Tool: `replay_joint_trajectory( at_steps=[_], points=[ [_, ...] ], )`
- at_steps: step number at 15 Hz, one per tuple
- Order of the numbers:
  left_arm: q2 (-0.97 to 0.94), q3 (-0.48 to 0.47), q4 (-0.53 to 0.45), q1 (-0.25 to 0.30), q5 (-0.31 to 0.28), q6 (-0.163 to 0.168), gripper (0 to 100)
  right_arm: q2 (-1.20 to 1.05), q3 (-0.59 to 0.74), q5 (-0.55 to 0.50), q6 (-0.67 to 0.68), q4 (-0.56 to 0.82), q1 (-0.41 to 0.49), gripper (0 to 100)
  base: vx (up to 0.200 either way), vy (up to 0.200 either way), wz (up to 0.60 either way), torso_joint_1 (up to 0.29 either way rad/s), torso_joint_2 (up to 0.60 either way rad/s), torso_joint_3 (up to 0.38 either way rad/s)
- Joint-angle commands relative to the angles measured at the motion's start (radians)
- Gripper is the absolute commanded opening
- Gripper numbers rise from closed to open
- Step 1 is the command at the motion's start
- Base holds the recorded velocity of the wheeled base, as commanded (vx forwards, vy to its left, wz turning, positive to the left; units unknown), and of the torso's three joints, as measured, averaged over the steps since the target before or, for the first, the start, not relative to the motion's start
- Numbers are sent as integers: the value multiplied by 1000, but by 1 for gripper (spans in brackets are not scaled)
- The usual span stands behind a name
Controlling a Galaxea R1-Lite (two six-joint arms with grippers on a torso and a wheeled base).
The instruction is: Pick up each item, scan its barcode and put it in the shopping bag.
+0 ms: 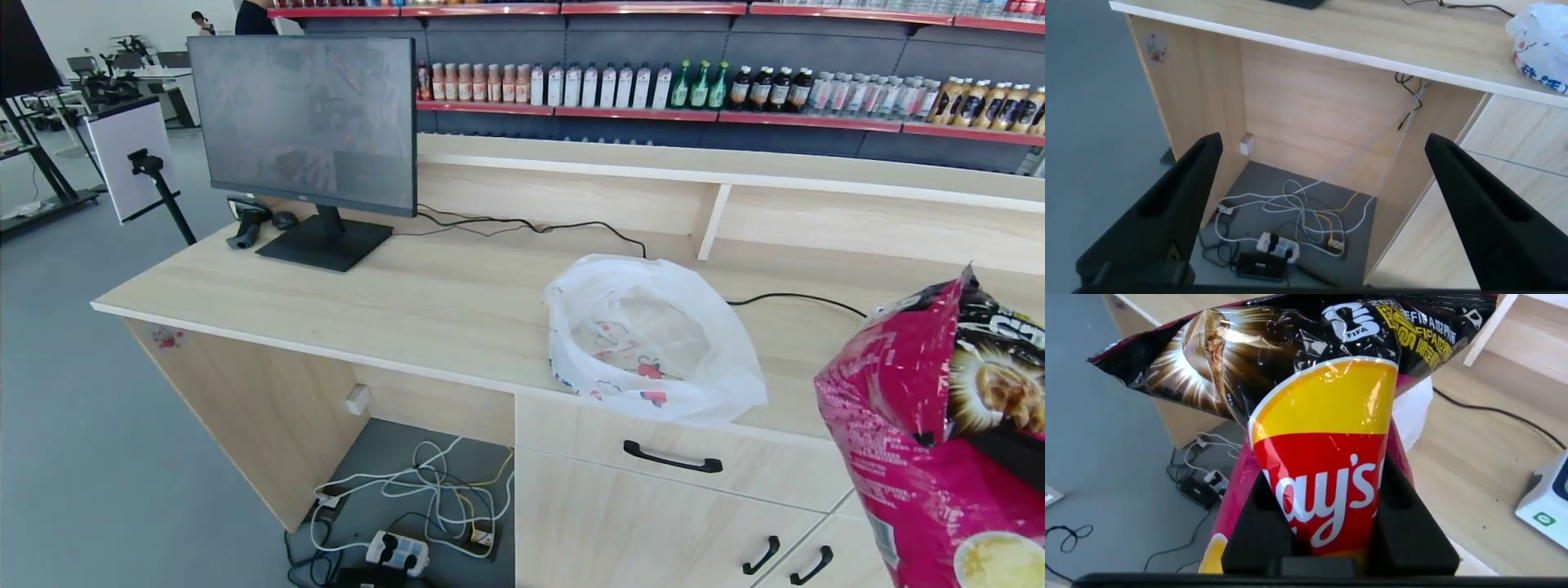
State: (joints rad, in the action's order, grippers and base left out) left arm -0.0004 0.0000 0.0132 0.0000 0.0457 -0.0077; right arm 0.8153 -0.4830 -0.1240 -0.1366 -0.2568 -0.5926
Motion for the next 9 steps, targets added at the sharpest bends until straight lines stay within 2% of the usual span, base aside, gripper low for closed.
replay_joint_trajectory(
  at_steps=[1, 3, 5, 6, 7, 9],
  points=[
    [0, 0, 1, 0, 0, 0, 100, 153, -85, 11, 66, -56, -21, 0, 0, 0, 0, 0, 0, 0],
    [0, 0, 1, 0, 0, 2, 100, 266, -121, 12, 112, -180, -23, 0, 0, 0, 0, 0, 0, 0],
    [0, 0, 1, 0, 0, 2, 100, 438, -144, 53, 164, -401, -24, 0, 0, 0, 0, 0, 0, 0],
    [0, 0, 2, 0, 0, 2, 100, 475, -154, 55, 169, -440, -21, 0, 0, 0, 0, 0, 0, 0],
    [0, 0, 4, 0, -1, 3, 100, 594, -206, 70, 216, -542, -16, 0, 0, 0, 0, 0, 0, 0],
    [0, 0, 4, 0, -1, 5, 100, 717, -298, 89, 269, -616, 2, 0, 0, 0, 0, 0, 0, 0]
  ],
)
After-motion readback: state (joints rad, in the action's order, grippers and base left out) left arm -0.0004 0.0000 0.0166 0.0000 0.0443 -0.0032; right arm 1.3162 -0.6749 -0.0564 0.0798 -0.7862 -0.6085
